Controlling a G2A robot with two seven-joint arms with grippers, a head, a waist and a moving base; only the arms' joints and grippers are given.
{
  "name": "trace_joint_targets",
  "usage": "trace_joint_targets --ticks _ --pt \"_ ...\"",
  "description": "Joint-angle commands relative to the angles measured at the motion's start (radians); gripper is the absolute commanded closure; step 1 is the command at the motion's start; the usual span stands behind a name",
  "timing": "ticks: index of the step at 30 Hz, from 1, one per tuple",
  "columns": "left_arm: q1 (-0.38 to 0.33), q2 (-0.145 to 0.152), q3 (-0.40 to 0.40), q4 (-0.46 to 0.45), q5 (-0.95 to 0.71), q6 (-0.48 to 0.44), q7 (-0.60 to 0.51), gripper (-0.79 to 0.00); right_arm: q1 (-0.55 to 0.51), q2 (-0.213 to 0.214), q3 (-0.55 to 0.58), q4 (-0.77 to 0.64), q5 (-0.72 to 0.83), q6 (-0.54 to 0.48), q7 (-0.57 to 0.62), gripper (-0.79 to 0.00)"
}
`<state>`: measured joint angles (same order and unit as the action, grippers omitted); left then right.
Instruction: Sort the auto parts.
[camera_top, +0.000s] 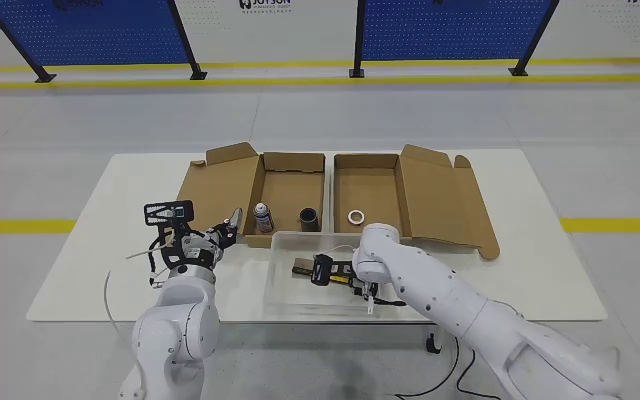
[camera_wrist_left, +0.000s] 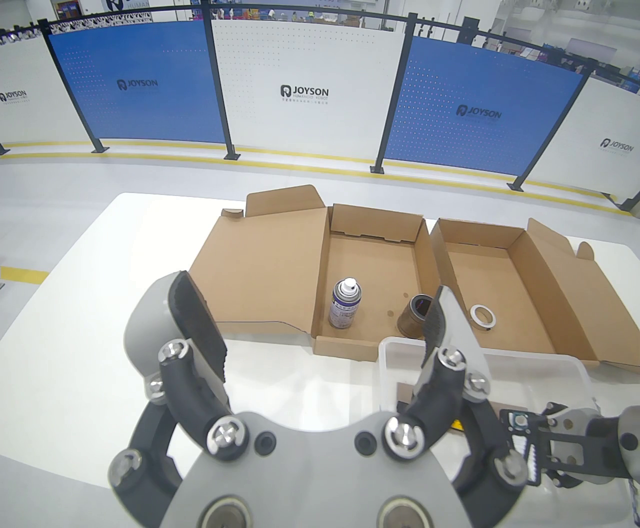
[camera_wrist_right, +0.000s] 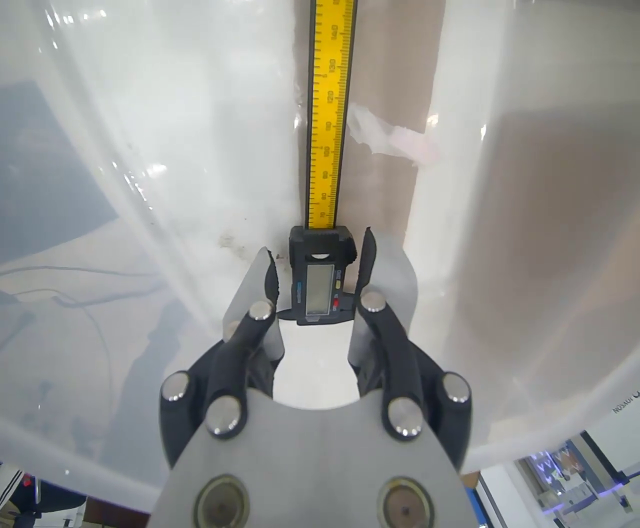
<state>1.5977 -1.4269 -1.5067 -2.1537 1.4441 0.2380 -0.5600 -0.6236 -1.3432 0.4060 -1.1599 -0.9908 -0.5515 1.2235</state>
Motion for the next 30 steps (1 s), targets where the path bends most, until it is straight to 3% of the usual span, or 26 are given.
trace_joint_targets --ticks 1,14,15,17,19,30 --pt "0.0 0.0 0.0 0.0 0.0 0.0 0.0 -0.785 0.001 -0.005 -0.005 0.01 0.0 -0.007 0.003 -0.323" --pt "0.0 0.0 0.0 0.0 0.0 0.0 0.0 -0.785 0.016 -0.034 -0.021 0.072 0.002 -0.041 -0.002 -0.292" --pt "0.0 0.0 0.0 0.0 0.0 0.0 0.0 -0.785 0.017 -0.036 -0.021 0.076 0.004 -0.045 -0.002 -0.271" --pt "0.0 0.0 0.0 0.0 0.0 0.0 0.0 -0.785 0.018 -0.04 -0.026 0.084 0.006 -0.05 -0.005 -0.095" --pt "0.0 0.0 0.0 0.0 0.0 0.0 0.0 -0.785 0.02 -0.044 -0.03 0.092 0.006 -0.053 -0.008 0.0" --pt "0.0 0.0 0.0 0.0 0.0 0.0 0.0 -0.785 0.019 -0.044 -0.005 0.078 0.021 -0.046 -0.024 0.0"
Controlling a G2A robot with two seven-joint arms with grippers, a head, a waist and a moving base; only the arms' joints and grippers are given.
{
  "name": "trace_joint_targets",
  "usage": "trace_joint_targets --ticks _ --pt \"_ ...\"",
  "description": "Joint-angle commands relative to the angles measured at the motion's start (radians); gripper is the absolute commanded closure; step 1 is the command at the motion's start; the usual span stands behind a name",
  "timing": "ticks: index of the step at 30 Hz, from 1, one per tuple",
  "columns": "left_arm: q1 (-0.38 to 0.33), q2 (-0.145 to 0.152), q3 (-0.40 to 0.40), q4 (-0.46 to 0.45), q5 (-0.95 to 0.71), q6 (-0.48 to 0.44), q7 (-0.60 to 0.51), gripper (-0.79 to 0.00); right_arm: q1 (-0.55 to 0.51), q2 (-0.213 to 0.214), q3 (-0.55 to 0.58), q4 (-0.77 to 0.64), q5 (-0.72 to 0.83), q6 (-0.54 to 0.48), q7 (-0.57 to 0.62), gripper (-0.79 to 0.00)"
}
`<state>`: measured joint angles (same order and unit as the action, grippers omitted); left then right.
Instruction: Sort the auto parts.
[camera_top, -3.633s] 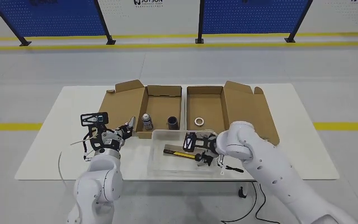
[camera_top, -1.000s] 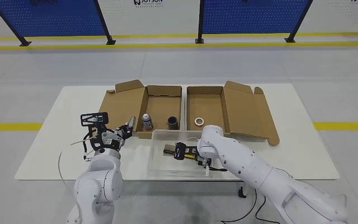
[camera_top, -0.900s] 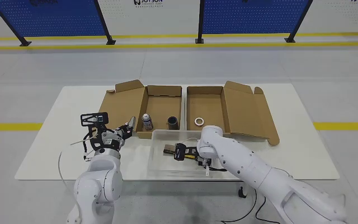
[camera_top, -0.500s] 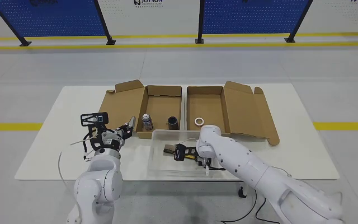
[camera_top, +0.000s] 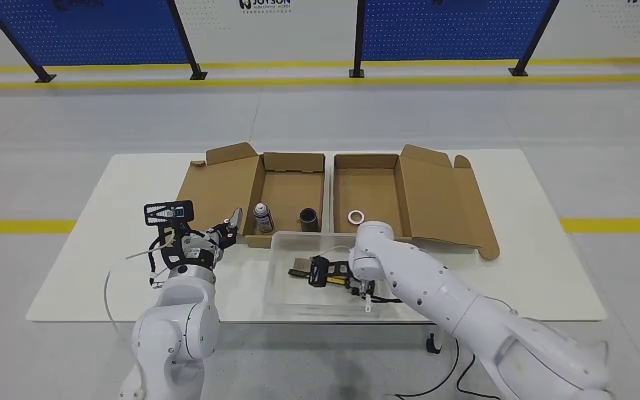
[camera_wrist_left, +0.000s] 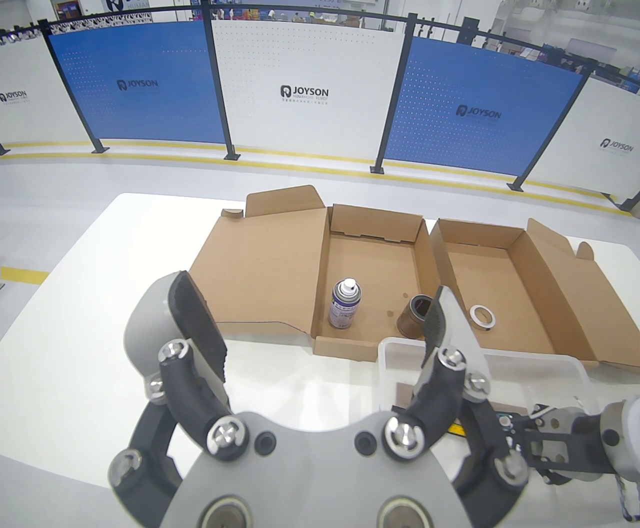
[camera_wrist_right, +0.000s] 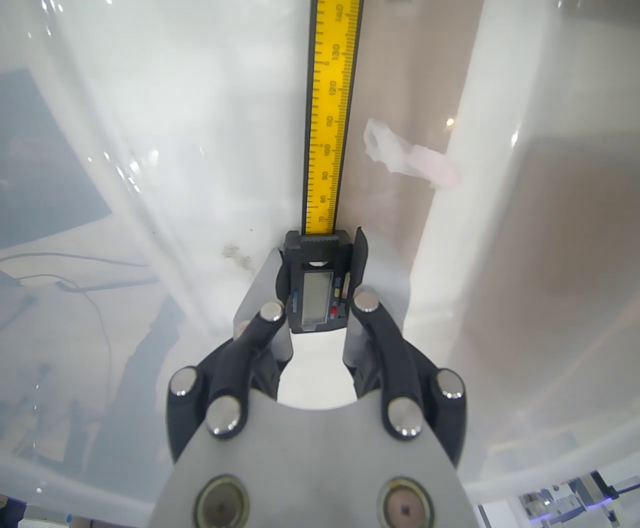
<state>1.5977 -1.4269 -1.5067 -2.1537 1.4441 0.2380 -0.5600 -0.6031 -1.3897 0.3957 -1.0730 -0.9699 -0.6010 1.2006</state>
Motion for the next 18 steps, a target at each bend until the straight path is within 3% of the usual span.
trace_joint_targets --ticks 1,18 --pt "0.0 0.0 0.0 0.0 0.0 0.0 0.0 -0.785 -0.003 0.005 0.01 -0.019 -0.002 0.006 0.002 0.0" --pt "0.0 0.0 0.0 0.0 0.0 0.0 0.0 -0.785 -0.113 0.1 0.183 -0.315 -0.025 0.079 0.045 0.0"
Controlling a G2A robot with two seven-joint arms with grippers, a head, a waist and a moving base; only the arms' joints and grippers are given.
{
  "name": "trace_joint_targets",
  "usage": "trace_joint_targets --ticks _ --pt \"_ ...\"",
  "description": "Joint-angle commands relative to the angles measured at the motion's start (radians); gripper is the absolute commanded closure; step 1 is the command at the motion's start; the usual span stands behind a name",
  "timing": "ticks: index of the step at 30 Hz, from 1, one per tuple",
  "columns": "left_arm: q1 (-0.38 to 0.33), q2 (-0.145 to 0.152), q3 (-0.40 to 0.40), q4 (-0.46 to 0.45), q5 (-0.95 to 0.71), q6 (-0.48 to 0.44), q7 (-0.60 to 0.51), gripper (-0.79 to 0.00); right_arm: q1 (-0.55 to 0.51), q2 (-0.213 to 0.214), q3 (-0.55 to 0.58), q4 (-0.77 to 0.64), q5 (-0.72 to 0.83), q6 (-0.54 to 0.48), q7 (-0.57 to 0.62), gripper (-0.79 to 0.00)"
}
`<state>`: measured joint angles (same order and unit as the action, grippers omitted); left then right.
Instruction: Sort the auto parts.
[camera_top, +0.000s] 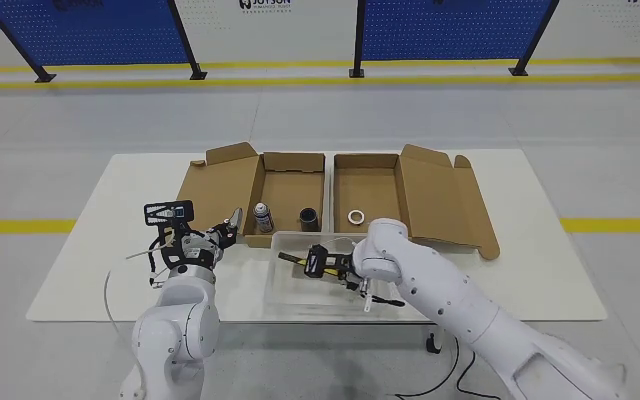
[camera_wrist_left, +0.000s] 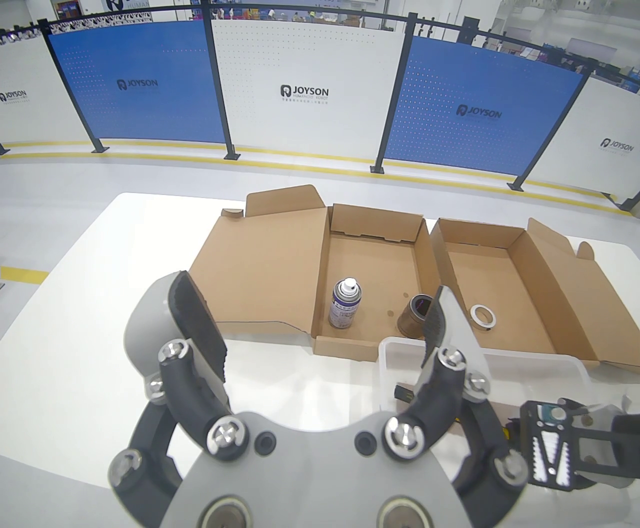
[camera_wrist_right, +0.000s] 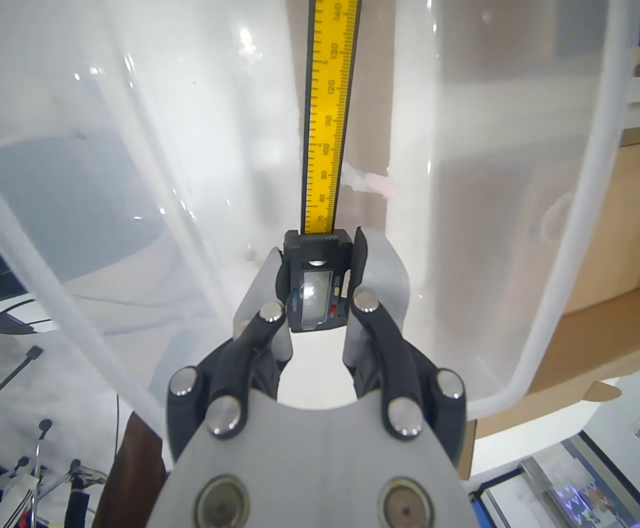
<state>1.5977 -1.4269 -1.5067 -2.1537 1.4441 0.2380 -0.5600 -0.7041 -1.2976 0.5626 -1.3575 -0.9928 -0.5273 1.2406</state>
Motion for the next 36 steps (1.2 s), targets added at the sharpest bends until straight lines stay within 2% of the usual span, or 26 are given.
trace_joint_targets --ticks 1,12,22,28,36 --pt "0.0 0.0 0.0 0.0 0.0 0.0 0.0 -0.785 -0.023 0.015 0.03 -0.055 -0.004 0.009 0.009 0.0" --pt "0.0 0.0 0.0 0.0 0.0 0.0 0.0 -0.785 -0.15 0.081 0.186 -0.301 -0.021 0.054 0.033 0.0" --pt "0.0 0.0 0.0 0.0 0.0 0.0 0.0 -0.785 -0.198 0.098 0.218 -0.351 -0.046 0.056 0.017 0.0" --pt "0.0 0.0 0.0 0.0 0.0 0.0 0.0 -0.785 -0.219 0.103 0.251 -0.37 -0.035 0.087 -0.053 0.0" --pt "0.0 0.0 0.0 0.0 0.0 0.0 0.0 -0.785 -0.273 0.117 0.355 -0.414 -0.023 0.186 -0.195 0.0"
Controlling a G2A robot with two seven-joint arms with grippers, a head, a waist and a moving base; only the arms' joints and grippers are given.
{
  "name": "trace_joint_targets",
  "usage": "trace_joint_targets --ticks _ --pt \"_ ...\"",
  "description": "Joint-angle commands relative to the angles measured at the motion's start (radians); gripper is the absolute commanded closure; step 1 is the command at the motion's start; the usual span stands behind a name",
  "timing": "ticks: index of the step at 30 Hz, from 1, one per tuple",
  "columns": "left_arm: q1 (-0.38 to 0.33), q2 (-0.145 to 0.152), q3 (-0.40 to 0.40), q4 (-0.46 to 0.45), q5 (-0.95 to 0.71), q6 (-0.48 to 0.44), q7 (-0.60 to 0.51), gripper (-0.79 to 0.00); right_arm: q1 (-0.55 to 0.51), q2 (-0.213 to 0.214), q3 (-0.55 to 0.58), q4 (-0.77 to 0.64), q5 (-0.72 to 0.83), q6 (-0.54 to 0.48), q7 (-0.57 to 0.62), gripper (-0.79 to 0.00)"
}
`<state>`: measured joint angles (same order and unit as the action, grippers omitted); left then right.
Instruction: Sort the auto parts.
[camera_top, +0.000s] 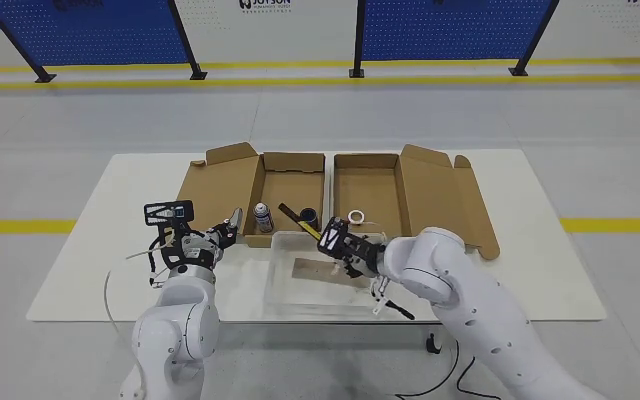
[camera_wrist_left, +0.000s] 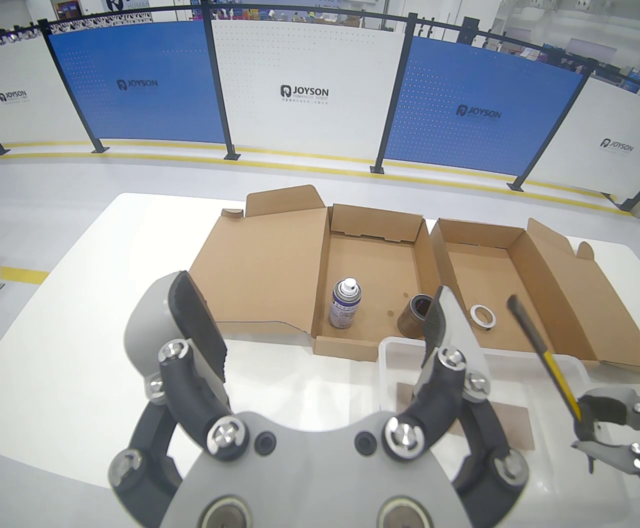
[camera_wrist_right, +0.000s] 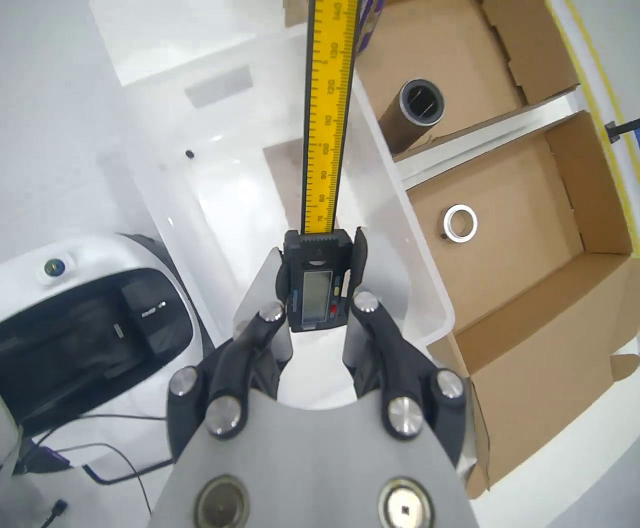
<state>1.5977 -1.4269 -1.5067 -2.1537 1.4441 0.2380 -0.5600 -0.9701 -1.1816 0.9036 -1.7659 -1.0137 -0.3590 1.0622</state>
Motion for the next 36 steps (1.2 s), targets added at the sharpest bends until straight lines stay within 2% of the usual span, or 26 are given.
trace_joint_targets --ticks 1,10,18,30,36 --pt "0.0 0.0 0.0 0.0 0.0 0.0 0.0 -0.785 -0.015 0.003 0.026 -0.011 -0.007 0.036 -0.031 0.0" --pt "0.0 0.0 0.0 0.0 0.0 0.0 0.0 -0.785 -0.056 0.003 0.093 -0.018 0.031 0.162 -0.147 0.0" --pt "0.0 0.0 0.0 0.0 0.0 0.0 0.0 -0.785 -0.04 -0.003 0.117 0.007 0.044 0.236 -0.186 0.0" --pt "0.0 0.0 0.0 0.0 0.0 0.0 0.0 -0.785 0.038 -0.013 0.161 0.152 0.03 0.326 -0.204 0.0" --pt "0.0 0.0 0.0 0.0 0.0 0.0 0.0 -0.785 0.075 -0.028 0.146 0.253 0.055 0.385 -0.229 0.0"
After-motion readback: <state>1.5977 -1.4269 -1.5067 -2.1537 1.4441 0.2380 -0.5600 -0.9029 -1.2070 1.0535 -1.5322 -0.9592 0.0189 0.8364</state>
